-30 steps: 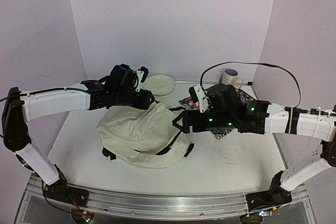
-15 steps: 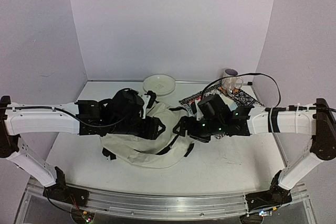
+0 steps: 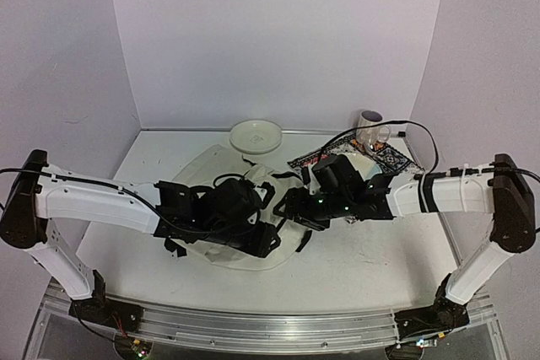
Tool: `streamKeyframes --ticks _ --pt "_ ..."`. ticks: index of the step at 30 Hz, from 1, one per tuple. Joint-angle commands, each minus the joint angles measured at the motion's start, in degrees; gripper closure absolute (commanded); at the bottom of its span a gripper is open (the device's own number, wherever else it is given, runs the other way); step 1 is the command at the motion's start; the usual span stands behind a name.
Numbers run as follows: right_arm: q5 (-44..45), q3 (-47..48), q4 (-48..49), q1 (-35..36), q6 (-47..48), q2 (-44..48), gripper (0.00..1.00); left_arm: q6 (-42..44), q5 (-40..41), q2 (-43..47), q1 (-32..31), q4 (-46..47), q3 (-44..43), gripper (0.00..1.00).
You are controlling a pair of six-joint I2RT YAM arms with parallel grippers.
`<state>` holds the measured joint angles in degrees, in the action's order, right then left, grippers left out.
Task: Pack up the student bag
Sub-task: Pick up the largest pocket of the bag from the student bag, then zip the largest pocket of the bag in the student bag.
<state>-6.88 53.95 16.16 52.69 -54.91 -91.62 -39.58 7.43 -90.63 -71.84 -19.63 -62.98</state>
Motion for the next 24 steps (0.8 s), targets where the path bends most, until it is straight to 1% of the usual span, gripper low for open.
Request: streamKeyframes --ticks 1,6,9,12,13,16,18,19,20,24 --pt "-1.4 0.8 1.6 -0.2 -0.2 -0.8 0.34 -1.8 -1.5 -0.2 -0.5 0.0 -2.7 0.55" --pt "-2.1 1.0 2.3 -0.1 -0.2 -1.3 0.4 -2.0 -2.0 -0.7 -1.0 0.0 -3.1 0.69" --pt "-2.3 1.1 2.5 -0.1 -0.2 -1.5 0.45 -2.3 -1.8 -0.7 -1.1 -0.1 -2.6 0.84" --pt "-2.1 0.9 2.5 -0.2 0.2 -1.1 0.56 -2.3 -0.7 0.4 -1.1 -0.5 -1.8 0.98" --pt "-1.9 0.7 2.5 -0.2 0.5 -0.9 0.63 -2.4 -0.3 1.2 -1.1 -0.8 -1.5 1.0" --pt "-1.4 0.3 2.4 -0.8 1.1 0.1 0.85 -2.4 1.4 2.8 -1.1 -2.3 -0.6 1.0" --pt "-1.0 0.0 1.9 -1.6 1.6 0.8 0.96 -2.3 2.1 3.9 -1.2 -3.4 0.1 1.0" --pt "-0.8 -0.2 1.7 -2.2 2.0 1.3 0.99 -2.3 2.2 4.4 -1.2 -4.0 0.5 1.0" --pt "-0.6 -0.4 1.3 -2.8 2.4 1.8 1.0 -2.3 2.4 4.8 -1.1 -4.7 0.9 1.0" --pt "-0.4 0.0 -1.4 -6.2 5.8 3.6 1.0 -3.3 3.4 7.4 -1.1 -7.5 3.4 1.0"
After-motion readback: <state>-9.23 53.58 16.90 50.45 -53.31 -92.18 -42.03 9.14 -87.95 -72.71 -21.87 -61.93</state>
